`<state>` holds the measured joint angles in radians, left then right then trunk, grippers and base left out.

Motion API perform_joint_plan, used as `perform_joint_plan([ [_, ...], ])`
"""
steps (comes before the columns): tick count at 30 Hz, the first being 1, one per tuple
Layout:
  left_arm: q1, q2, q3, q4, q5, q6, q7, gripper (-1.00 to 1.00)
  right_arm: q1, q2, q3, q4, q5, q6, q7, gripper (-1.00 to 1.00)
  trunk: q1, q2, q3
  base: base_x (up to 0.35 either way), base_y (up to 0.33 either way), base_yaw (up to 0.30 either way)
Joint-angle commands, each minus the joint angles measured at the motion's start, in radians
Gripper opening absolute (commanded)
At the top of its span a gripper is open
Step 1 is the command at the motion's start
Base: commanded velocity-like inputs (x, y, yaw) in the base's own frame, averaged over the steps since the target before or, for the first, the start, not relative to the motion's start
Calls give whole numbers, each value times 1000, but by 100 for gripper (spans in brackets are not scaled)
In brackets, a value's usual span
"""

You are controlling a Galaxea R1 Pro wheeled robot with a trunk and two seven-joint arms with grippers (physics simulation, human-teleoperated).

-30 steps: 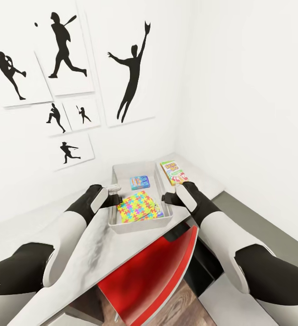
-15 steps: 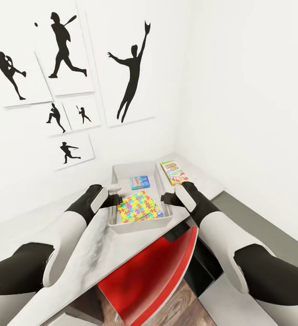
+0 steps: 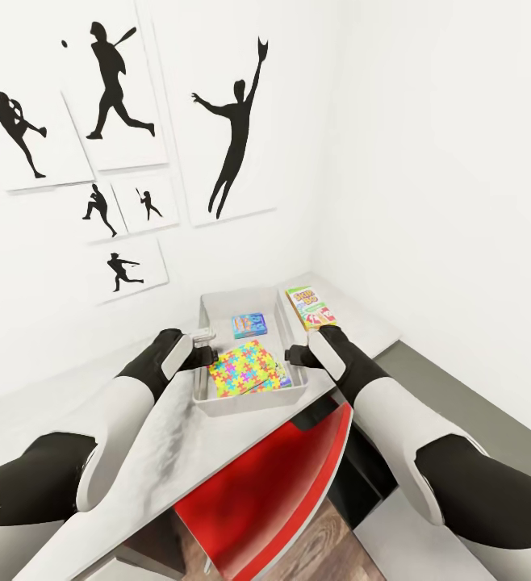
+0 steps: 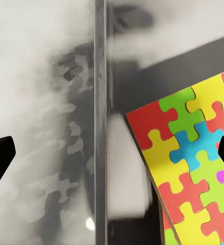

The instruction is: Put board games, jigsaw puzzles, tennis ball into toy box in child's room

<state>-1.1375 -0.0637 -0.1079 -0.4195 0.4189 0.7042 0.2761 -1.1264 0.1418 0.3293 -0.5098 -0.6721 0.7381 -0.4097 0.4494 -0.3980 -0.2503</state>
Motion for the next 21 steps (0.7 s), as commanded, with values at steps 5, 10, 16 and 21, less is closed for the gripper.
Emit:
perform_joint_plan([
  [5,-1,1,-7,-1,11,3,8,100,-1,-1,6,-1,-11,2,-9,100,1,-2,-2,0,0,0],
  [10,0,1,-7,-1,11,3,8,100,-1,-5,8,-2,-11,2,9,100,1,-2,-2,0,0,0],
  [16,1,1,-7,-1,11,3,8,100,-1,-4,8,-3,-10,1,29,100,1,-2,-2,0,0,0],
  [21,1,1,-7,-1,11,3,8,100,-1,-3,8,-2,-9,1,32,100,1,-2,-2,0,0,0],
])
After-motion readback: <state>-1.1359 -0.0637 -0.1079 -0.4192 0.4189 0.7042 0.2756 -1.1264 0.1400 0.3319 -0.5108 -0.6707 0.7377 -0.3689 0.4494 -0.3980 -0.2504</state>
